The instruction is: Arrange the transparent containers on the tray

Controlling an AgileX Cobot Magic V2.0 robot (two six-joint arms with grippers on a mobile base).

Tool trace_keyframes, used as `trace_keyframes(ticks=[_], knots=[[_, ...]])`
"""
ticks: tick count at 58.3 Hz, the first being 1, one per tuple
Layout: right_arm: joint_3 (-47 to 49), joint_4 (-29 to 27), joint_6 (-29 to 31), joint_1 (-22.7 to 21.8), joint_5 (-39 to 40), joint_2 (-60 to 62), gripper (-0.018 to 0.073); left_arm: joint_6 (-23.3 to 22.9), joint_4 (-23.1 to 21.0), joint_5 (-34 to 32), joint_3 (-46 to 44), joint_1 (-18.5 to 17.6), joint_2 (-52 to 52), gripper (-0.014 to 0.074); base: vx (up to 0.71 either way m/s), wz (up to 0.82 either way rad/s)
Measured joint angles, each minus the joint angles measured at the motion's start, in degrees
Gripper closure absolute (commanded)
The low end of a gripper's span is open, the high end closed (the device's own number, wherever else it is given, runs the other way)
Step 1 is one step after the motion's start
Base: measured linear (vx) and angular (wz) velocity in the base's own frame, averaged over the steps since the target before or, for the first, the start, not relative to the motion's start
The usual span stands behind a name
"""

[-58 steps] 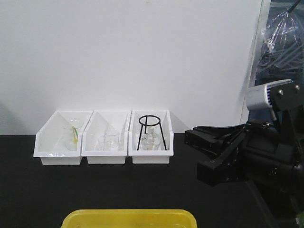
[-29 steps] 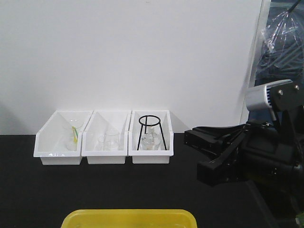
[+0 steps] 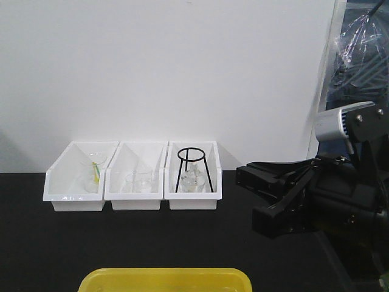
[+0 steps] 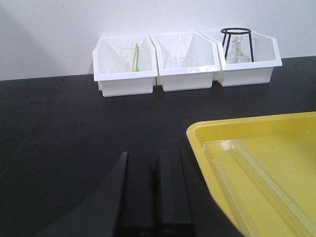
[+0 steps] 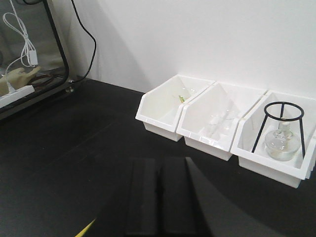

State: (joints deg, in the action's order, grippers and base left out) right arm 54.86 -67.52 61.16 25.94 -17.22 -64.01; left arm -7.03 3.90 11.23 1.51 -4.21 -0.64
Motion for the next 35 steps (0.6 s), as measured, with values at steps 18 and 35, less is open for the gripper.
trace_keyframes(ticks=[18, 35], knots=[[-6.06, 7.83, -8.53, 0.0, 5.66, 3.57, 0.0572, 0.0, -0.02, 0.0, 0.0, 0.0, 0.0, 0.0604, 0.0, 0.0], [-22.41, 58.6, -57.22, -3.31, 12.8, 19.62, 0.0572, 0.0, -0.02, 0.0, 0.0, 0.0, 0.0, 0.0604, 0.0, 0.0]])
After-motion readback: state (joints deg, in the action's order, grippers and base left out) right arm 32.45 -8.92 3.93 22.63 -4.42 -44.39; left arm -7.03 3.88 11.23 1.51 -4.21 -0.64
